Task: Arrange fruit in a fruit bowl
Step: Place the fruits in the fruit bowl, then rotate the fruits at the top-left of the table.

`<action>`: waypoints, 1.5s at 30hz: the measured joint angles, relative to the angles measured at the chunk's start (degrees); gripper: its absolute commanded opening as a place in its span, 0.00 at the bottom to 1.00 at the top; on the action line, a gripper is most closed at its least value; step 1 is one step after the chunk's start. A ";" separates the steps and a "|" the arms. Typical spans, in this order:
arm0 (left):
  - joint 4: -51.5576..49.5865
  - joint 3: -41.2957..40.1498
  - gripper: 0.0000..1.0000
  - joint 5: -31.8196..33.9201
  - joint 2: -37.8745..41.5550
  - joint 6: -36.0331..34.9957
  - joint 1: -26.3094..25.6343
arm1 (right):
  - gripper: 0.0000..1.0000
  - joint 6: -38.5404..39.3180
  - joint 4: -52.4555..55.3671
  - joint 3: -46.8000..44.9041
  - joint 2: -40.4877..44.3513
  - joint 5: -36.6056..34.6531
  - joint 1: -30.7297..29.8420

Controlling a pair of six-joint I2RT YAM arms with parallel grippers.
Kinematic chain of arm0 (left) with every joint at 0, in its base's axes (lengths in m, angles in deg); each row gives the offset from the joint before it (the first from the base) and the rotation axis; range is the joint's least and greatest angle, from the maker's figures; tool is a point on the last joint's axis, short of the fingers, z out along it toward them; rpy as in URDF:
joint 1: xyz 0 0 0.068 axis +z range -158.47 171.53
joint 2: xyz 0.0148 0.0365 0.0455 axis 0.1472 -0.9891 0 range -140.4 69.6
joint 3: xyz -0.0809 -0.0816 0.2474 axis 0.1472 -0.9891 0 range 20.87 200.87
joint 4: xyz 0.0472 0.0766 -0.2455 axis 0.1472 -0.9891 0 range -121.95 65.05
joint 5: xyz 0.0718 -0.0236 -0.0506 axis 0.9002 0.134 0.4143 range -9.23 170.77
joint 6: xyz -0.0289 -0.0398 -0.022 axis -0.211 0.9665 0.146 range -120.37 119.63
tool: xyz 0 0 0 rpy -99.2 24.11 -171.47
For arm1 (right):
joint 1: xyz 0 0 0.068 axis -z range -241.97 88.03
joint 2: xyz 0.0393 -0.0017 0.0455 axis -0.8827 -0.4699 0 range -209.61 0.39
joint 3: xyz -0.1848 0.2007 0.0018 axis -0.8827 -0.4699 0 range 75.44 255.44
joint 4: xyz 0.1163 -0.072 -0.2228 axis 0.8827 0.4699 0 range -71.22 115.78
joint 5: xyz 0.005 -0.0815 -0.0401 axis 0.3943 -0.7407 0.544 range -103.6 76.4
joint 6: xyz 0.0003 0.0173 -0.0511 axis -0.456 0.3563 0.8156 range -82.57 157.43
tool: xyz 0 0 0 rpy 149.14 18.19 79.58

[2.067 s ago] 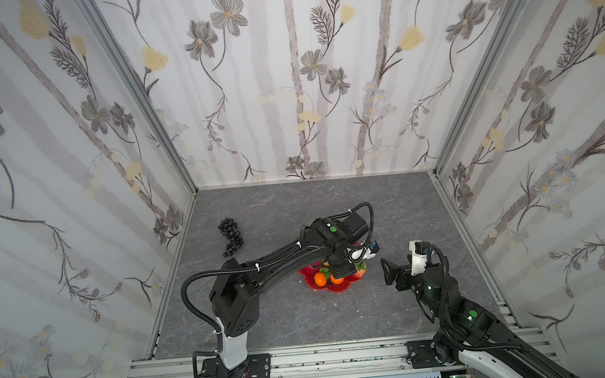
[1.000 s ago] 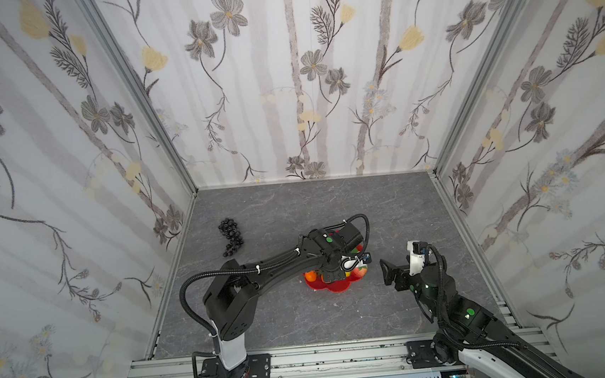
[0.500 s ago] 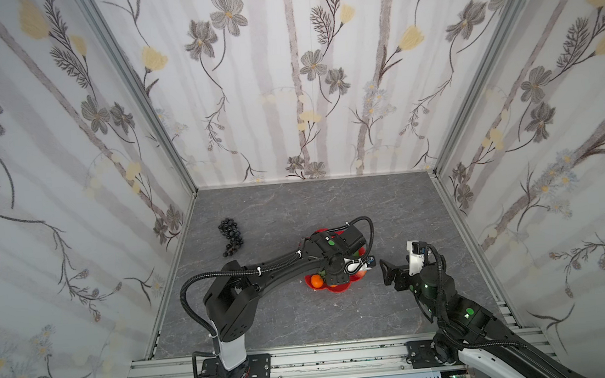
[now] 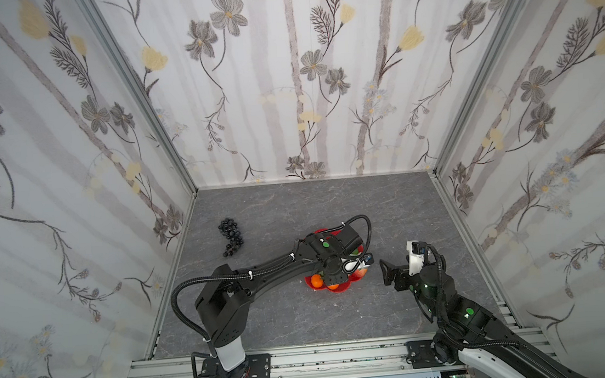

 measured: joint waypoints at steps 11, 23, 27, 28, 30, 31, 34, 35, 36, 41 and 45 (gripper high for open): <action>7.91 -7.45 0.64 -1.01 8.59 5.46 1.81 | 0.98 0.00 0.02 0.00 0.61 0.00 0.00; 20.48 -18.80 0.69 0.00 23.30 21.49 10.43 | 0.98 -0.02 0.04 0.00 1.66 0.00 0.00; 21.27 -21.59 0.78 5.35 27.98 31.45 16.94 | 0.98 -0.04 0.09 0.00 2.12 0.00 0.00; 21.14 -22.05 0.81 6.67 29.03 33.64 18.53 | 0.98 -0.04 0.13 0.00 2.32 0.00 0.00; 20.90 -22.95 0.83 9.31 31.12 38.97 22.88 | 0.98 -0.04 0.13 0.00 2.47 0.02 0.00; 20.68 -23.28 0.83 10.16 31.69 41.20 25.18 | 0.98 -0.04 0.15 0.00 2.47 0.02 0.00; 19.06 -23.37 0.85 12.04 31.39 47.56 32.35 | 0.98 -0.04 0.22 0.00 2.47 0.02 0.00; 18.10 -22.99 0.86 12.39 30.67 49.64 34.82 | 0.98 -0.04 0.28 0.00 2.64 0.04 0.00; 17.03 -22.40 0.87 12.57 29.59 51.71 37.48 | 0.98 -0.04 0.39 0.00 2.75 0.04 0.00; 14.19 -19.52 0.92 12.33 22.97 58.62 48.02 | 0.98 -0.26 0.44 0.00 3.96 0.24 0.00; 14.12 -15.96 0.95 11.45 16.65 61.48 53.94 | 0.99 -0.42 0.52 -0.09 4.35 0.22 0.00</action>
